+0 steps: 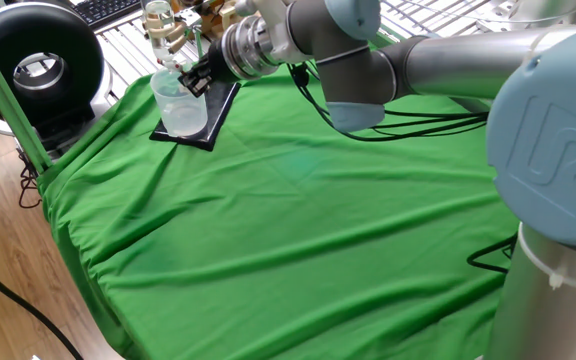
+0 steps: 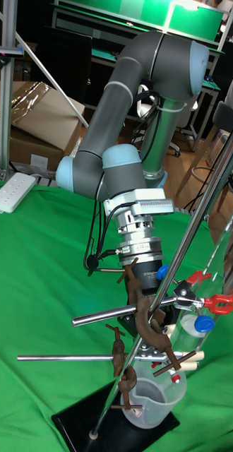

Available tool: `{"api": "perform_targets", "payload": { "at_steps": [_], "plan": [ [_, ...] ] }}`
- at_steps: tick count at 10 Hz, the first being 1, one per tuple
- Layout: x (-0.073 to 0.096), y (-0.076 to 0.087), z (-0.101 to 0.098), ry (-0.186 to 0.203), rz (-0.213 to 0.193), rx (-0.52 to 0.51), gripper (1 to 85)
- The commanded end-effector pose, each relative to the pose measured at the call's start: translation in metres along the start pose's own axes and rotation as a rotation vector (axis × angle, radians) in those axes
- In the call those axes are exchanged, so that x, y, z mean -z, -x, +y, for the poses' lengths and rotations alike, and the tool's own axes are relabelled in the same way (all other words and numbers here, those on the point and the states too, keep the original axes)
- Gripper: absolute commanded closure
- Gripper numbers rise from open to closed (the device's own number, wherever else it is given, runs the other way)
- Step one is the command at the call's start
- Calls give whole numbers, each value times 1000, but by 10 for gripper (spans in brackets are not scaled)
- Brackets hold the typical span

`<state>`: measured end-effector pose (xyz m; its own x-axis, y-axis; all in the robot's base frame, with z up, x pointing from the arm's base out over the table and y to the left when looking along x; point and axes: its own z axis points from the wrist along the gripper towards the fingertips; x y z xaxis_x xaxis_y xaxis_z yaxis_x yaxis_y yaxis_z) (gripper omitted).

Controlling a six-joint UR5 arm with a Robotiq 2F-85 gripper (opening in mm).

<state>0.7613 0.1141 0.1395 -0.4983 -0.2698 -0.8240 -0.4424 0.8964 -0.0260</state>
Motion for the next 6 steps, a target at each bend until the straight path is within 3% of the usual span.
{"api": "perform_targets", "payload": {
  "at_steps": [1,6],
  "plan": [
    [-1,3,-4,-6,-12,-6,843],
    [-4,5,-5,-6,-32,5,843]
  ]
}}
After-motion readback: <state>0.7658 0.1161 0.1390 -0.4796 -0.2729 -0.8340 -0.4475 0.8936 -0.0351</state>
